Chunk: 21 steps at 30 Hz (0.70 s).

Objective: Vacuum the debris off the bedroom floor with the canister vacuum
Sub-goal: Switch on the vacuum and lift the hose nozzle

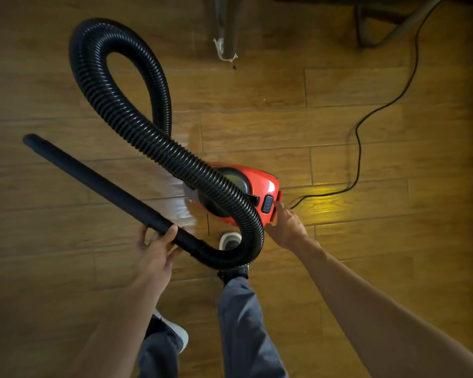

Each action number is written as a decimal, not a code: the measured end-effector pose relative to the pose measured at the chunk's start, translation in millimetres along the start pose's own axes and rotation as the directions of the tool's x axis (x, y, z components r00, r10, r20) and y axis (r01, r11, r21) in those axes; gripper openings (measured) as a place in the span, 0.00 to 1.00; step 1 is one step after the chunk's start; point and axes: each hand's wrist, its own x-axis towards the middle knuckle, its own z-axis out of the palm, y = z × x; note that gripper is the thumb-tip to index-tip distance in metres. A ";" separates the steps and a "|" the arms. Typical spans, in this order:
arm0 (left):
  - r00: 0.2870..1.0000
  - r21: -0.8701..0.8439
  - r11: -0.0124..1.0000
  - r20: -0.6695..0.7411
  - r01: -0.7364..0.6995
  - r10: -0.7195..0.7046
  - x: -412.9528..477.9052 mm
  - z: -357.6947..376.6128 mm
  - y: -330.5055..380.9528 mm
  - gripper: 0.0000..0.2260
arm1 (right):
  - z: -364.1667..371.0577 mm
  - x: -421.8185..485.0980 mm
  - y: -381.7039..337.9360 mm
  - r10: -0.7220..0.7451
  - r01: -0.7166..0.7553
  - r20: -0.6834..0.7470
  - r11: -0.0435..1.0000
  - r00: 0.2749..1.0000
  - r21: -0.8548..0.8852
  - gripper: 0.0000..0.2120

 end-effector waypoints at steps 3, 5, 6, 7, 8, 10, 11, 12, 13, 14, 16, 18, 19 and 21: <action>1.000 0.024 1.000 -0.002 -0.011 0.011 7.8 5.2 -3.3 0.27 | 12.9 14.2 4.0 0.011 -0.010 0.065 1.000 0.998 -0.006 0.37; 1.000 0.071 0.997 0.004 -0.027 0.026 13.2 5.5 -5.3 0.27 | 19.7 20.3 3.2 -0.008 0.008 0.111 1.000 0.994 0.000 0.42; 0.999 0.092 0.995 0.004 -0.036 0.036 16.3 4.7 -6.3 0.27 | 23.2 22.0 2.2 -0.021 0.019 0.122 1.000 0.992 0.016 0.45; 0.999 0.105 0.993 0.004 -0.043 0.043 19.0 3.9 -7.2 0.27 | 25.8 22.8 0.8 -0.027 0.022 0.125 0.999 0.992 0.042 0.50; 0.999 0.114 0.992 0.002 -0.046 0.046 21.8 3.1 -7.7 0.27 | 28.7 24.3 0.0 -0.026 0.018 0.121 0.997 0.992 0.072 0.54; 0.998 0.129 0.990 -0.010 -0.053 0.054 26.3 1.8 -8.6 0.27 | 36.6 29.7 1.7 -0.003 -0.009 0.129 0.995 0.992 0.094 0.51; 0.998 0.137 0.989 -0.015 -0.057 0.059 28.3 1.1 -9.1 0.28 | 39.6 32.1 2.4 0.017 -0.031 0.148 0.995 0.989 0.097 0.44; 0.998 0.144 0.988 -0.016 -0.060 0.063 30.0 0.6 -9.5 0.27 | 43.5 35.1 4.0 0.030 -0.047 0.161 0.993 0.987 0.107 0.38; 0.998 0.150 0.987 -0.017 -0.065 0.068 31.3 0.3 -10.0 0.27 | 46.6 37.0 4.8 0.032 -0.052 0.166 0.992 0.986 0.119 0.36; 0.997 0.155 0.985 -0.017 -0.069 0.073 32.2 0.1 -10.5 0.26 | 49.6 38.3 5.1 0.030 -0.052 0.170 0.991 0.985 0.127 0.37; 0.997 0.161 0.984 -0.016 -0.073 0.077 33.4 0.4 -11.6 0.25 | 54.6 40.3 5.2 0.022 -0.041 0.168 0.993 0.986 0.109 0.41; 0.997 0.151 0.986 -0.015 -0.076 0.079 34.1 1.0 -13.6 0.26 | 59.4 42.0 3.7 0.023 -0.034 0.155 0.997 0.988 0.067 0.44; 0.997 0.148 0.986 -0.017 -0.078 0.082 34.9 0.8 -14.6 0.27 | 62.2 42.5 2.5 0.025 -0.032 0.143 0.999 0.989 0.042 0.46; 0.997 0.140 0.987 -0.015 -0.078 0.080 37.4 -0.4 -16.8 0.28 | 68.6 43.1 0.2 0.047 -0.047 0.112 0.999 0.993 -0.004 0.50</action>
